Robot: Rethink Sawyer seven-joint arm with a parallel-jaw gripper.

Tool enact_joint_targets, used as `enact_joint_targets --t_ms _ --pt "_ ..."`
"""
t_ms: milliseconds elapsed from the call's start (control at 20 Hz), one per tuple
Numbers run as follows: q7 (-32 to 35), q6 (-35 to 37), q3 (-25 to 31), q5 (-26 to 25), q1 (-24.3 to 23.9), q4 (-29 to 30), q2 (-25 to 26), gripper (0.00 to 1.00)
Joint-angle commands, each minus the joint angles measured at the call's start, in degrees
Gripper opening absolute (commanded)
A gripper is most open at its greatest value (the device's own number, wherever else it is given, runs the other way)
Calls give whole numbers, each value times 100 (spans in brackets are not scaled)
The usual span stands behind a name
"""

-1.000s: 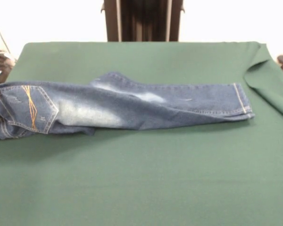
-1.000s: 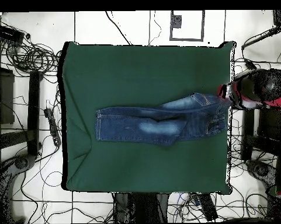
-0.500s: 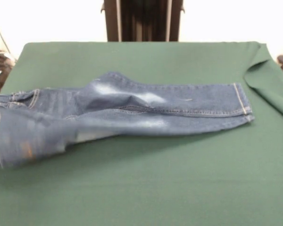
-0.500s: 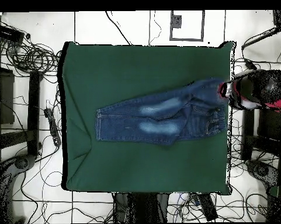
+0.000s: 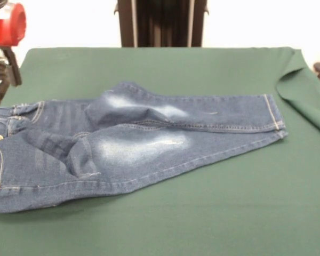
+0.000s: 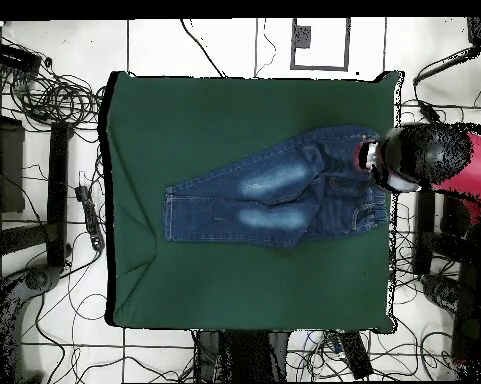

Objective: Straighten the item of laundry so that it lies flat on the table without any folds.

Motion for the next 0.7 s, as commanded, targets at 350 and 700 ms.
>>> enact_joint_targets --t_ms 350,700 --pt "2641 -891 -826 532 773 1443 131 100" --pt "2647 -1320 -1009 537 859 1631 189 100"
